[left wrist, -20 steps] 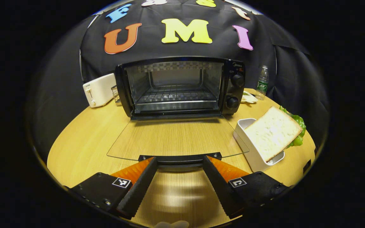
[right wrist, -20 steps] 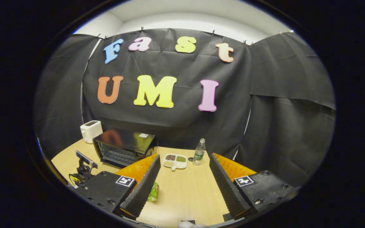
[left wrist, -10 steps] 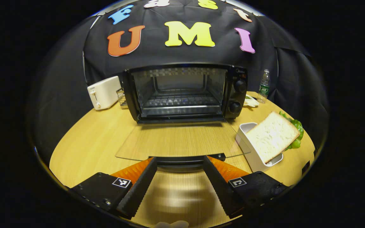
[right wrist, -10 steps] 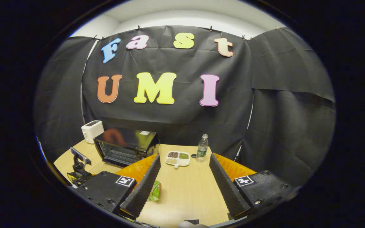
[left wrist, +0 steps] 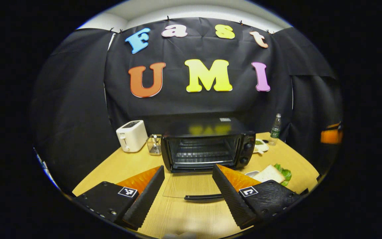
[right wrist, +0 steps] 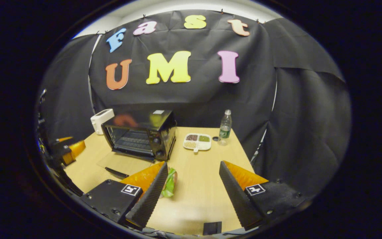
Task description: Open the electric oven with the left hand, put the food in, and close the electric oven.
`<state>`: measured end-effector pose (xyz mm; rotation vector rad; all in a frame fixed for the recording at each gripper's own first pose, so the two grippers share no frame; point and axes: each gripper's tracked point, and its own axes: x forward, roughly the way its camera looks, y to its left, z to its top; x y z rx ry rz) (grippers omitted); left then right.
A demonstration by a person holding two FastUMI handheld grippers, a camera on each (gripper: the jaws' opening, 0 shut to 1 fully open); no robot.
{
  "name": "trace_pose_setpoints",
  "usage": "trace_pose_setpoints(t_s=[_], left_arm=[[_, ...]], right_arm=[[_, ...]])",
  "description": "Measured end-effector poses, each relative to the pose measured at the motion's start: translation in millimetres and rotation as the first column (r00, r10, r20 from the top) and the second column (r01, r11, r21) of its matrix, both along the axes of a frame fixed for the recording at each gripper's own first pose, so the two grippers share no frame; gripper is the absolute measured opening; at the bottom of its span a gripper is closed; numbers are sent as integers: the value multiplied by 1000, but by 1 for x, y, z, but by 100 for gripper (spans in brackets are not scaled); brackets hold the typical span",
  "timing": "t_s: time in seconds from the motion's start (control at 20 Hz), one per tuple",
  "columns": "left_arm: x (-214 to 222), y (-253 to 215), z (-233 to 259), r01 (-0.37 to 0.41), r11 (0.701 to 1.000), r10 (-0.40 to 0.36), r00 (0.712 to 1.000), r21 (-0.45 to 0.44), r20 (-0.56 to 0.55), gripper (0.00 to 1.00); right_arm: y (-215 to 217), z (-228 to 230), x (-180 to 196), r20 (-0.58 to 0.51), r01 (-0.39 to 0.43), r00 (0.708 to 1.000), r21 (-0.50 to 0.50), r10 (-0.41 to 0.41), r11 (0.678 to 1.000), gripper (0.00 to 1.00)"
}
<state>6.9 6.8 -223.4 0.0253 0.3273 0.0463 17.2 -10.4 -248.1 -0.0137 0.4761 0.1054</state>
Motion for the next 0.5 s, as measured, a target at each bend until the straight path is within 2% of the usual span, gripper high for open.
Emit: trace_pose_setpoints(t_s=[0.1, 0.25, 0.5], left_arm=[[-4, 0, 30, 0, 1000, 0, 999, 1, 45, 96], [-11, -6, 63, 4, 1000, -4, 996, -2, 89, 95], [-19, -13, 99, -15, 1000, 17, 990, -19, 141, 95]], right_arm=[[12, -26, 1, -59, -39, 997, 30, 41, 999, 96], [29, -57, 8, -134, -89, 986, 88, 100, 992, 96], [58, -105, 30, -260, -140, 946, 214, 195, 967, 97]])
